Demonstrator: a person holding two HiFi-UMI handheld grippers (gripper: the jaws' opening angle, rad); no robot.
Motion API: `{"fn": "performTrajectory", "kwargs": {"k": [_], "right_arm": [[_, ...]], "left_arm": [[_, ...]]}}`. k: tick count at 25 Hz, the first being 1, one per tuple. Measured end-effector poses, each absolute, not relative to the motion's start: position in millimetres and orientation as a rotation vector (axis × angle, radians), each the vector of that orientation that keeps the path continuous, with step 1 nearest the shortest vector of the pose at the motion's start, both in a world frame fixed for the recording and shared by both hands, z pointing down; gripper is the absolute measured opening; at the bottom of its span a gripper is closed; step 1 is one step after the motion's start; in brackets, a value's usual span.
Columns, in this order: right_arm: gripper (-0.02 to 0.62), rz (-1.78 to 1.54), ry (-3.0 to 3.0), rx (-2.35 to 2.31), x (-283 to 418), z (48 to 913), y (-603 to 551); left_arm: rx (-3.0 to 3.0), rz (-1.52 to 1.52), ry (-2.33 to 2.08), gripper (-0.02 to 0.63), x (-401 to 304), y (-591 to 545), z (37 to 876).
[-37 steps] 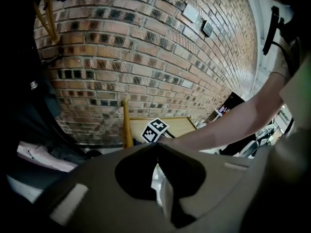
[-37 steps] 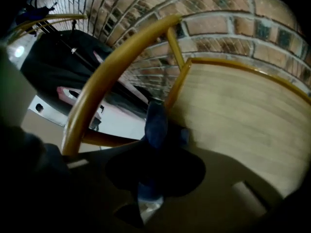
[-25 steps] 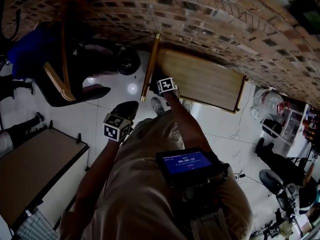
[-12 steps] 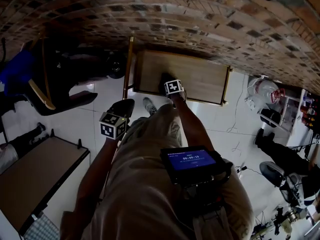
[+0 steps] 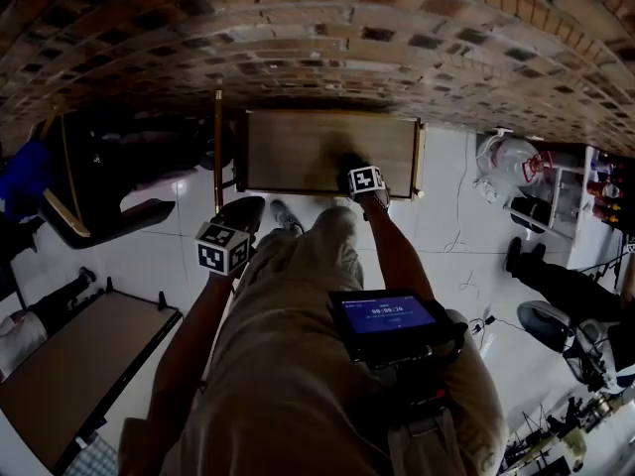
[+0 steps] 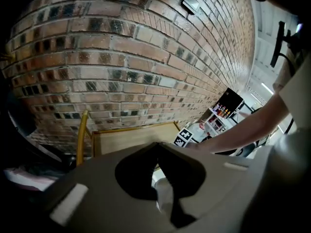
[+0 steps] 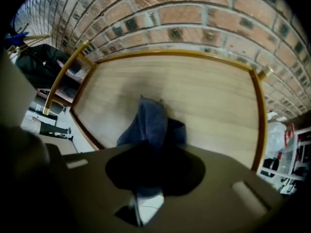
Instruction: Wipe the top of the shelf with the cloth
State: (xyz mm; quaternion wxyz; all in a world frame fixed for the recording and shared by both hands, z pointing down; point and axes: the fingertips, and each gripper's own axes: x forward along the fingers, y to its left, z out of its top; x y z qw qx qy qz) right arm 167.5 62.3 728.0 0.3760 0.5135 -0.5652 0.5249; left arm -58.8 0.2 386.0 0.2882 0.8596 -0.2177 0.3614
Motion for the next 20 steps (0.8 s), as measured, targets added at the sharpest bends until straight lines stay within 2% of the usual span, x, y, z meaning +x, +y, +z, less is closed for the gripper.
{"fn": "performTrajectory", "kwargs": {"k": [8, 20], "right_arm": [[0.075, 1.343, -1.331, 1.366, 241, 730, 113], [0.075, 1.288, -1.157, 1.49, 293, 729, 152]], "left_arm": [[2.338, 0.985, -0.521, -0.021, -12, 19, 376], [2.286, 0.974, -0.593, -0.021, -13, 47, 381]]}}
